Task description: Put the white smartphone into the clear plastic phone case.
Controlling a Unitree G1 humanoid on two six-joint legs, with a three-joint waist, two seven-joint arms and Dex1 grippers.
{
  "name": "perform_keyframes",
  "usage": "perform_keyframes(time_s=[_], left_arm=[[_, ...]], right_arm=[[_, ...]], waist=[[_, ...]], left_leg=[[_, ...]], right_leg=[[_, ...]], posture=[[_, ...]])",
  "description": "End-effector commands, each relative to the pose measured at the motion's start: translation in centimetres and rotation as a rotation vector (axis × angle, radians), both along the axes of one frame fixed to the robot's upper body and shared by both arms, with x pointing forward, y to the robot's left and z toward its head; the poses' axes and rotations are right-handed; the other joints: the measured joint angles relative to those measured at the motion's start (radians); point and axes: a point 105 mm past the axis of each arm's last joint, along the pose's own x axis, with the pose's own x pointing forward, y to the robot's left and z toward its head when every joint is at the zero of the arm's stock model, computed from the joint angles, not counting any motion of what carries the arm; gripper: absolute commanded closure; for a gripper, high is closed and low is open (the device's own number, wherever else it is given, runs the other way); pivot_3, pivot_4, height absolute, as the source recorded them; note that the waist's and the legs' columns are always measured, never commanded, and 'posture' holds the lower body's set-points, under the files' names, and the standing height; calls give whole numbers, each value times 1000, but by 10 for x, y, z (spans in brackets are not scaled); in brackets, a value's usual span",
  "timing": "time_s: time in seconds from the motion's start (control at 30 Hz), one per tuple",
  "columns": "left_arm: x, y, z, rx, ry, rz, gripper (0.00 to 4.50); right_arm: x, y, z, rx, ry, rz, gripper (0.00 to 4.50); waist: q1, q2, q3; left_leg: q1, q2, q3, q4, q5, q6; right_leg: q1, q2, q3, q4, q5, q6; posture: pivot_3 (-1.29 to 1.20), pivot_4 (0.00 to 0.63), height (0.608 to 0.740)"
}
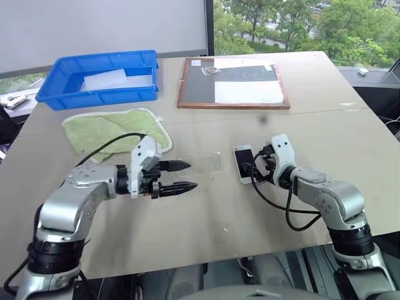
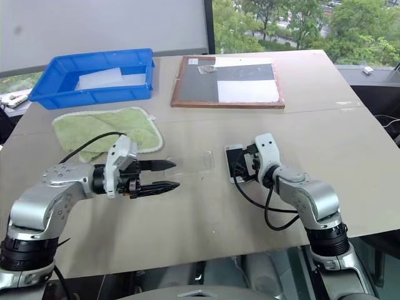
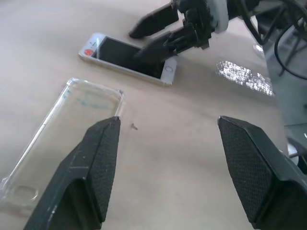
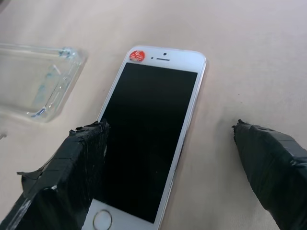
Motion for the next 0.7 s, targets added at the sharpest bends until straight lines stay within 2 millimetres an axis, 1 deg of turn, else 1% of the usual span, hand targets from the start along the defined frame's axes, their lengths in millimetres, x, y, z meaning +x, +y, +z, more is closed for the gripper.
perform_keyframes(time_s=[0.03,0.27,0.37,0.5,0.57,0.63,0.7], left_arm=[[-5,5,16,-45,-98,21,1193],[-15,18,13,-25,-94,29,1193],[-14,27,12,-11,-92,47,1193],[-12,29,11,-11,-83,56,1193],[-12,35,5,-13,-75,66,1193],[-13,41,-5,-19,-64,80,1193],[-14,43,-8,-23,-59,83,1193]], right_arm=[[-14,23,-6,27,66,150,0],[-13,34,-4,-26,53,209,0],[-15,40,-4,-55,42,223,0],[-18,45,-12,-82,64,231,0],[-18,44,-16,-102,67,227,0],[-18,43,-23,-146,74,224,0],[-20,44,-28,-149,91,217,0]], waist=[[-1,0,0],[-8,0,0],[-13,0,0],[-24,-1,-1],[-26,-1,-1],[-27,-1,-1],[-27,-2,-1]], left_leg=[[0,0,0,0,0,0],[0,2,5,-4,0,0],[0,4,10,-5,0,0],[0,5,11,-5,0,0],[0,6,12,-6,0,0],[2,7,14,-7,0,0],[3,9,15,-8,0,0]], right_leg=[[0,0,0,0,0,0],[-3,4,3,0,0,-1],[-5,5,5,0,0,-1],[-5,6,6,-1,0,-1],[-5,7,7,-1,0,-1],[-5,8,8,-1,0,-1],[-6,9,9,-1,0,-2]], posture=[[0,150,740],[0,150,740],[0,150,740],[0,150,740],[0,150,740],[0,150,740],[0,150,740]])
